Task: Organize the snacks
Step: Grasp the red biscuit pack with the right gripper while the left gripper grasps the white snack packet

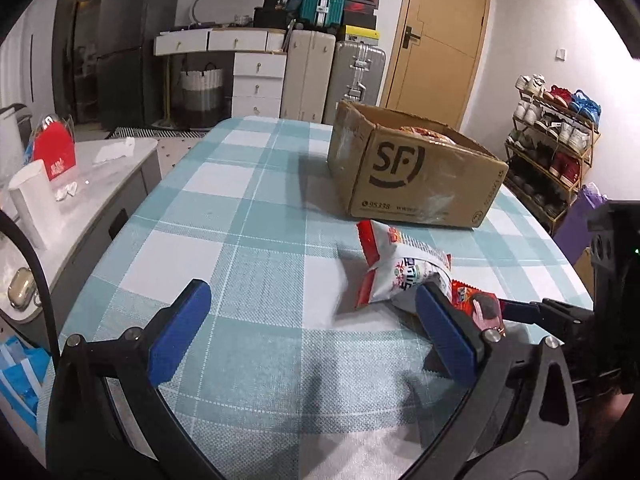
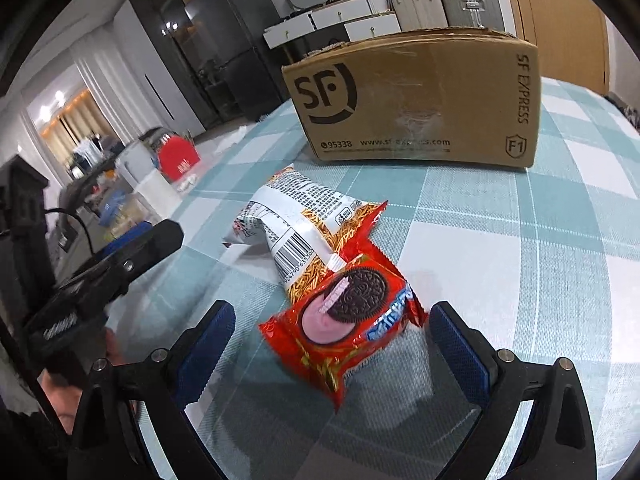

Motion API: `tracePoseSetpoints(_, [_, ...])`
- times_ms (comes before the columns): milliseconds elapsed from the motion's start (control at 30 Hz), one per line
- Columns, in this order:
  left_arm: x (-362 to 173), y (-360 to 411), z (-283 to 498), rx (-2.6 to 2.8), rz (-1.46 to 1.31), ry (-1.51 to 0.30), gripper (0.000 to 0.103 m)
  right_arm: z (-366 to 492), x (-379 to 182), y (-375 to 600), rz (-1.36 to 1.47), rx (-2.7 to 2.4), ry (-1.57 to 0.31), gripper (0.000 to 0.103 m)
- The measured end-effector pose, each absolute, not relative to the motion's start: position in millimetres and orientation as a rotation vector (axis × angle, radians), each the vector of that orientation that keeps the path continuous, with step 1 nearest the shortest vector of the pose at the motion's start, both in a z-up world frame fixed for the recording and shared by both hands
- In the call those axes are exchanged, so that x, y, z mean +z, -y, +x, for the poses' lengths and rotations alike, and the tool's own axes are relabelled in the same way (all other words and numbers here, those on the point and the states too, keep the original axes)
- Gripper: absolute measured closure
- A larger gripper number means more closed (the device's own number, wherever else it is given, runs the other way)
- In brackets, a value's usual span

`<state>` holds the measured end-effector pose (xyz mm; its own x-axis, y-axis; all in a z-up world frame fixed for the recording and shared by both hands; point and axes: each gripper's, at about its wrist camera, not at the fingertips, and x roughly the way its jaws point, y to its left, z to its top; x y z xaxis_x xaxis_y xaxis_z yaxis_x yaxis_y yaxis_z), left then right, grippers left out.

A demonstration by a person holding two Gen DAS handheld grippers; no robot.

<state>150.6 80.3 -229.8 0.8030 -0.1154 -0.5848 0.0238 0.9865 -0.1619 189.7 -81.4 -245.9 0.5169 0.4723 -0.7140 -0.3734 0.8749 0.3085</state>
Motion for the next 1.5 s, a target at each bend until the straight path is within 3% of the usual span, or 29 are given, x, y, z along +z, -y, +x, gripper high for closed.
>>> tracePoseSetpoints(100, [-225.0,-87.7,144.0,-0.067,-0.187,-0.571,0.001,193.5,-245.8,63.7,0.028,0.465,-0.9,0.009])
tracePoseSetpoints(167, [-226.6,-89.9,147.1,-0.069,-0.198,-0.58,0.001,194.3,-246.5,56.7,-0.007,0.453,-0.898,0.02])
tracePoseSetpoints(233, [-229.6,-91.3,152.3,-0.069,-0.207,-0.605,0.001,195.9,-246.9,55.7,-0.01,0.444,-0.897,0.024])
tracePoseSetpoints(267, [-229.9,-92.1,152.5,-0.066,-0.212,-0.612,0.001,195.8,-246.6,57.7,0.0,0.442,-0.894,0.032])
tracePoseSetpoints(367, [-229.9,-95.3,151.7,-0.07,-0.226,-0.628,0.001,193.5,-246.7,68.4,0.016,0.451,-0.89,0.044])
tracePoseSetpoints(500, [-232.2,-99.8,151.2,-0.063,-0.247,-0.642,0.001,180.3,-248.0,76.5,-0.027,0.464,-0.888,0.047])
tracePoseSetpoints(567, [-232.4,-101.8,150.2,-0.058,-0.256,-0.645,0.001,172.3,-247.6,84.2,-0.025,0.472,-0.884,0.055])
tracePoseSetpoints(1500, [-239.2,-64.9,181.3,-0.181,-0.172,-0.796,0.001,160.7,-251.0,153.2,0.25,0.532,-0.883,0.057])
